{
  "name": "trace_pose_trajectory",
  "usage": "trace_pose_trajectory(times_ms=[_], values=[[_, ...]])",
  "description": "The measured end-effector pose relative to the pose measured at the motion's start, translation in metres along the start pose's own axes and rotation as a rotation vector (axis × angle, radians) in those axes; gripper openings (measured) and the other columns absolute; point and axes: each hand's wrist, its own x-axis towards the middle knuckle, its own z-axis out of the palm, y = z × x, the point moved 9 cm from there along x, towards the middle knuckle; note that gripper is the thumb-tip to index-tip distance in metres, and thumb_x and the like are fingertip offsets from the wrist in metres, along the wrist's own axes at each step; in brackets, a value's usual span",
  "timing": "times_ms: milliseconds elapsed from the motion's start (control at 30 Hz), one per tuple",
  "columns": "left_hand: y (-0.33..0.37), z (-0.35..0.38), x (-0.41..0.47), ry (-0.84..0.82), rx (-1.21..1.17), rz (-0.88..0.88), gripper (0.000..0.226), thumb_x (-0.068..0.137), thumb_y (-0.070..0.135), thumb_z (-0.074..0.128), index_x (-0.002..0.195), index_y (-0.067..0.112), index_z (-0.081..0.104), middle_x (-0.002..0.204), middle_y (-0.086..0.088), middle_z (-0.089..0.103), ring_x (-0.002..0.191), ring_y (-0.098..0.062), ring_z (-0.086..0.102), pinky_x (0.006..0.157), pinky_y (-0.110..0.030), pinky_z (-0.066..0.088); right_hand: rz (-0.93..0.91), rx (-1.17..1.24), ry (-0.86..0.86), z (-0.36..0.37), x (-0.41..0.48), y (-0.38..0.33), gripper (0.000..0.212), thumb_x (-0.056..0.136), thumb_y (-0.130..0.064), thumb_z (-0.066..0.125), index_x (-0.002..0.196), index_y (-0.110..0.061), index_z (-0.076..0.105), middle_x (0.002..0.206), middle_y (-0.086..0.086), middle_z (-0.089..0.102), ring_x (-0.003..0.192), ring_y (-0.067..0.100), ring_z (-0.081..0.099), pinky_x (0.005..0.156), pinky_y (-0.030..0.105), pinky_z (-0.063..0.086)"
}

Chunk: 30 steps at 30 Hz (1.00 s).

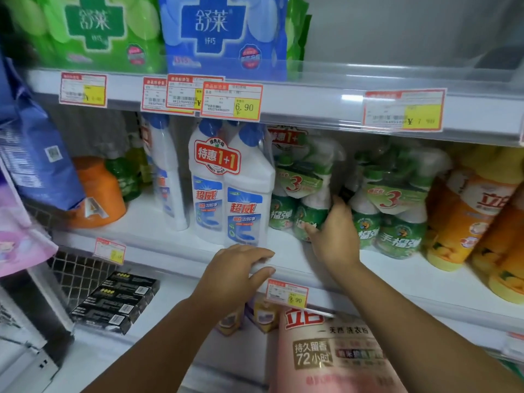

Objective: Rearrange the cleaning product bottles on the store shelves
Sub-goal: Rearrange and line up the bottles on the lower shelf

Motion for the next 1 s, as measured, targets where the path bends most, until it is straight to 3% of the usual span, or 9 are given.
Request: trace_pose_trajectory(times_ms=[233,367,533,600,667,733,833,1000], values=[[0.016,0.004,0.003,0.035,-0.042,-0.016,0.037,0.087,0.044,0.055,0.123,0.036,0.055,0.111,0.011,0.062,0.103,-0.008,0.052,0.085,-0.024,0.04,-0.017,0.078,-0.112,-0.059,-0.045,0.029,0.074,0.066,-0.03,0.083,0.126,-0.027,0.041,0.122,-0.005,0.056,0.108,0.017,0.057,0.085,0.038,0.051],[0.036,0.016,0.01,0.032,-0.065,-0.01,0.046,0.087,0.044,0.056,0.131,0.036,0.047,0.114,0.012,0.06,0.089,0.002,0.049,0.077,-0.019,0.04,0.006,0.151,-0.155,-0.097,-0.054,0.058,0.075,0.067,-0.016,0.084,0.127,-0.029,0.04,0.12,-0.01,0.056,0.106,0.009,0.055,0.084,0.026,0.044],[0.075,0.049,0.022,-0.048,-0.108,0.012,0.058,0.087,0.048,0.054,0.14,0.036,0.033,0.123,0.006,0.059,0.107,-0.006,0.053,0.085,-0.022,0.039,0.029,0.228,-0.189,-0.133,-0.054,0.091,0.073,0.074,-0.008,0.078,0.133,-0.025,0.039,0.131,-0.003,0.051,0.117,0.012,0.051,0.1,0.036,0.044],[0.091,0.065,0.026,-0.091,-0.152,0.007,0.065,0.087,0.05,0.052,0.143,0.037,0.022,0.129,0.005,0.057,0.114,-0.009,0.052,0.091,-0.026,0.04,0.041,0.245,-0.182,-0.141,-0.054,0.102,0.074,0.076,-0.008,0.076,0.136,-0.026,0.037,0.132,-0.003,0.049,0.117,0.008,0.05,0.098,0.028,0.044],[0.109,0.076,0.029,-0.114,-0.185,0.029,0.068,0.087,0.05,0.052,0.144,0.038,0.016,0.132,0.005,0.055,0.116,-0.01,0.053,0.092,-0.029,0.042,0.057,0.301,-0.189,-0.143,-0.055,0.11,0.074,0.078,-0.008,0.075,0.136,-0.031,0.035,0.129,-0.009,0.05,0.11,-0.007,0.052,0.089,0.014,0.044],[0.124,0.08,0.032,-0.1,-0.222,0.065,0.065,0.087,0.047,0.052,0.141,0.041,0.018,0.13,0.009,0.058,0.114,-0.008,0.055,0.092,-0.031,0.046,0.06,0.346,-0.207,-0.142,-0.056,0.113,0.076,0.079,-0.009,0.074,0.137,-0.035,0.032,0.124,-0.019,0.051,0.105,-0.016,0.052,0.081,0.007,0.046],[0.128,0.078,0.038,-0.029,-0.265,0.043,0.052,0.087,0.044,0.053,0.134,0.042,0.03,0.119,0.014,0.064,0.105,-0.005,0.06,0.088,-0.035,0.05,0.059,0.379,-0.224,-0.139,-0.055,0.118,0.075,0.082,-0.01,0.071,0.136,-0.042,0.03,0.121,-0.028,0.049,0.104,-0.018,0.053,0.08,0.004,0.045],[0.122,0.073,0.041,0.053,-0.284,-0.008,0.048,0.085,0.044,0.057,0.131,0.042,0.041,0.107,0.016,0.069,0.094,0.0,0.063,0.081,-0.025,0.049,0.071,0.393,-0.243,-0.137,-0.053,0.121,0.076,0.084,-0.013,0.07,0.139,-0.044,0.028,0.122,-0.031,0.05,0.107,-0.016,0.052,0.08,0.003,0.044]])
